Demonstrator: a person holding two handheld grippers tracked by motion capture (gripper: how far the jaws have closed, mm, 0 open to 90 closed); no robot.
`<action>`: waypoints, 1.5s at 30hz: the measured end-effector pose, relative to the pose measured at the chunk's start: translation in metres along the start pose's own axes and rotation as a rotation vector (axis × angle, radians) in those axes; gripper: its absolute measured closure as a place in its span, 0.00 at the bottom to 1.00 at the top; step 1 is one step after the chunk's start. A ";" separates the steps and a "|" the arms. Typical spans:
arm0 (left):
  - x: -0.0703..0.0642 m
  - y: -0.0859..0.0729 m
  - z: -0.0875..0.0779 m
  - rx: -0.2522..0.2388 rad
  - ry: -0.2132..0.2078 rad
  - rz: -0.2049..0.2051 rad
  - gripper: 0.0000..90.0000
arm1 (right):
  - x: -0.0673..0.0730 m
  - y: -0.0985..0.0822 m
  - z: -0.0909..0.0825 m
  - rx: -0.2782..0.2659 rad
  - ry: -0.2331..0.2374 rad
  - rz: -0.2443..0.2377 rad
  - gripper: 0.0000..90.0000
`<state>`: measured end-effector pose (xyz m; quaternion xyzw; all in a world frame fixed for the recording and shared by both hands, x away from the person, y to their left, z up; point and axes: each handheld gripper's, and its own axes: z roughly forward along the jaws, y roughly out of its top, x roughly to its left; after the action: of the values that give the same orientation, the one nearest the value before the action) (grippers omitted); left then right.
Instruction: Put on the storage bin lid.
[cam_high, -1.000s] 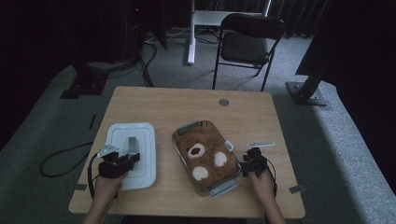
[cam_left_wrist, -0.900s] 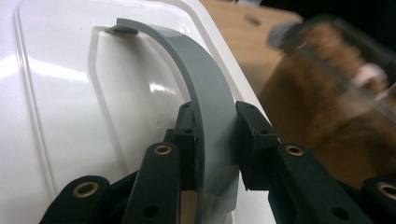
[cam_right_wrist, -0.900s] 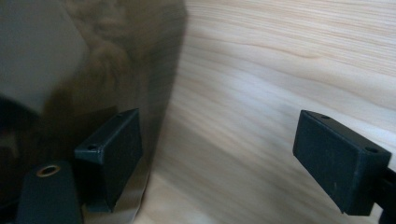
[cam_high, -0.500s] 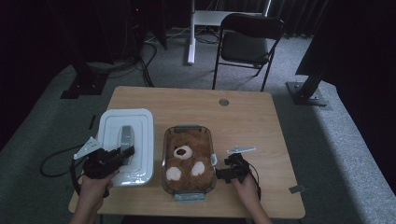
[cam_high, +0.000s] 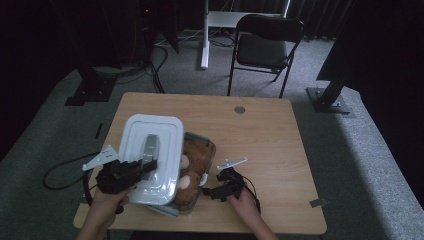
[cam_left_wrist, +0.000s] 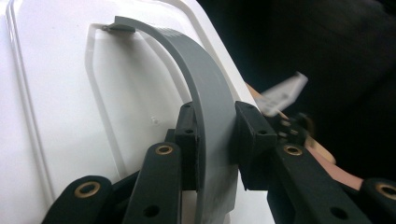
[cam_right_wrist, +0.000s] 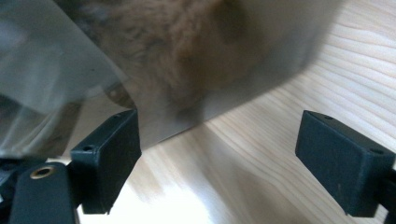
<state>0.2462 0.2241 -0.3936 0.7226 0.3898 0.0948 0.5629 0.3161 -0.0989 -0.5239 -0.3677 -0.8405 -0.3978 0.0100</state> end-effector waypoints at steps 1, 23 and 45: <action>-0.003 0.000 0.006 0.016 -0.019 0.009 0.82 | 0.002 0.002 0.002 0.003 0.005 -0.010 0.15; 0.004 0.003 0.072 0.262 -0.084 0.048 0.79 | -0.024 -0.008 -0.008 0.008 -0.050 0.061 0.15; -0.005 0.004 0.076 0.208 0.070 0.127 0.66 | -0.030 -0.010 -0.013 0.005 -0.066 0.078 0.15</action>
<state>0.2882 0.1640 -0.4144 0.7966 0.3706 0.1144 0.4638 0.3278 -0.1301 -0.5308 -0.4132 -0.8264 -0.3826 -0.0010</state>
